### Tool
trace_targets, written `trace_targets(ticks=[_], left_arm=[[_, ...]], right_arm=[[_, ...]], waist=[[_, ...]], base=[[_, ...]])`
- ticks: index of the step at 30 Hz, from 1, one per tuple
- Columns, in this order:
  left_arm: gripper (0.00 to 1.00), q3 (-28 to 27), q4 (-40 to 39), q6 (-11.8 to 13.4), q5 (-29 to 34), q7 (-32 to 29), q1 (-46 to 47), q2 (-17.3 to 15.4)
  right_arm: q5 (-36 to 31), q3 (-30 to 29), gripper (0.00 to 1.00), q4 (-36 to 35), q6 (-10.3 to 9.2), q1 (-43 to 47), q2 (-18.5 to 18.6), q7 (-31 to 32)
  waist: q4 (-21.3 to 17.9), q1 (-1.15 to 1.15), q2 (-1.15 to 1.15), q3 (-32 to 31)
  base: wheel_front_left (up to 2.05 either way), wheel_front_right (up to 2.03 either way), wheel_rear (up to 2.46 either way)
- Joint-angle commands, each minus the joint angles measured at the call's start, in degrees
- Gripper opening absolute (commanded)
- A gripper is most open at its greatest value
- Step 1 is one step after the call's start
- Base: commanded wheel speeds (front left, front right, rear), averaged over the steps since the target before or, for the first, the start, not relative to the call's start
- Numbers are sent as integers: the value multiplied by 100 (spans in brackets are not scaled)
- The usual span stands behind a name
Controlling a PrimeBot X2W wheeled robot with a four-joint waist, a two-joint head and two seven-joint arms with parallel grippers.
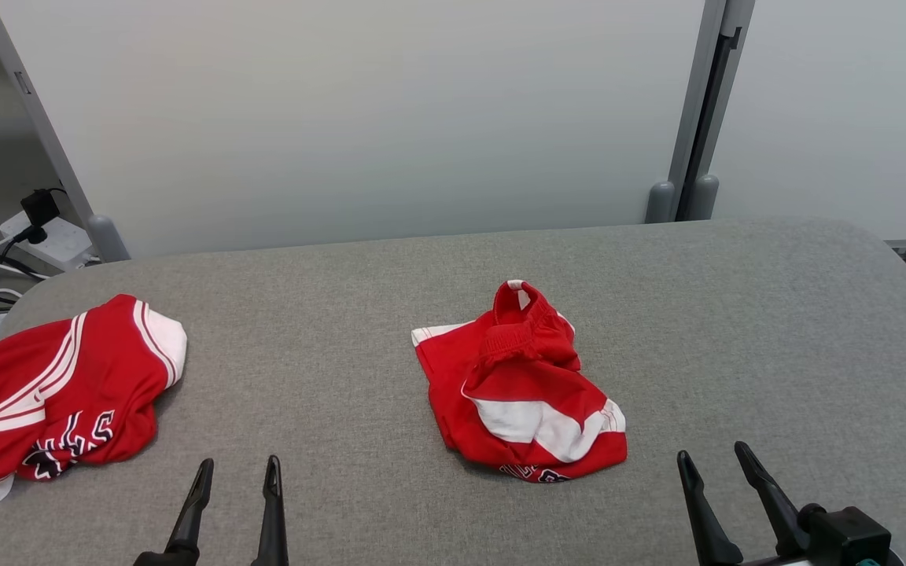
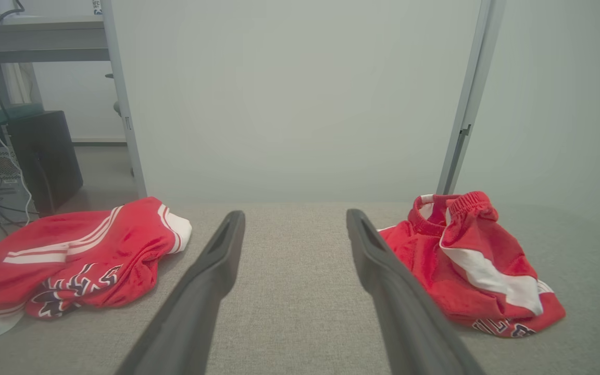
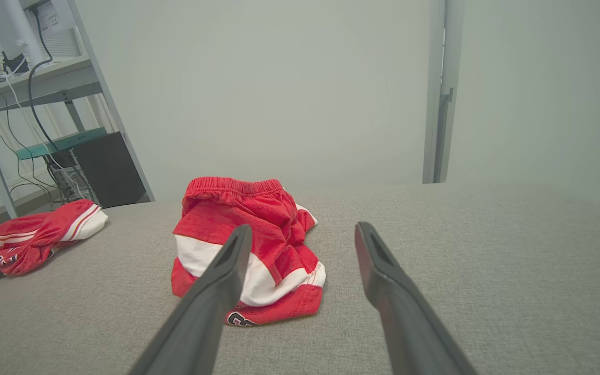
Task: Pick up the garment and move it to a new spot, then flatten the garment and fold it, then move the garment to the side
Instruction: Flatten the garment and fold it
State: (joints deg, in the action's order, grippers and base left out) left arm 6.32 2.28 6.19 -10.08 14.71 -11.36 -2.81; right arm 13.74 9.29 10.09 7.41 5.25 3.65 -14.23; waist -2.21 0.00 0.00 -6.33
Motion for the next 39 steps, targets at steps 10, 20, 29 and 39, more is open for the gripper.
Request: trace_targets(ticks=[10,20,29,39], left_arm=[[100,-55,68,-78,-23,29,588,-7],[100,166,938,-454,86,29,1529,-7],[100,521,2170,-642,175,29,2634,-7],[100,990,3478,-299,-5,29,3576,-7]], right_arm=[[62,189,100,-67,8,-224,55,-77],[105,400,100,-19,8,-430,131,-77],[167,575,100,0,8,-630,289,-77],[235,660,100,-10,8,-782,340,-77]], waist=[[-49,0,0,92],[-261,0,0,352],[-675,0,0,593],[-1044,0,0,870]], base=[[0,0,0],[0,0,0],[0,0,0],[0,0,0]])
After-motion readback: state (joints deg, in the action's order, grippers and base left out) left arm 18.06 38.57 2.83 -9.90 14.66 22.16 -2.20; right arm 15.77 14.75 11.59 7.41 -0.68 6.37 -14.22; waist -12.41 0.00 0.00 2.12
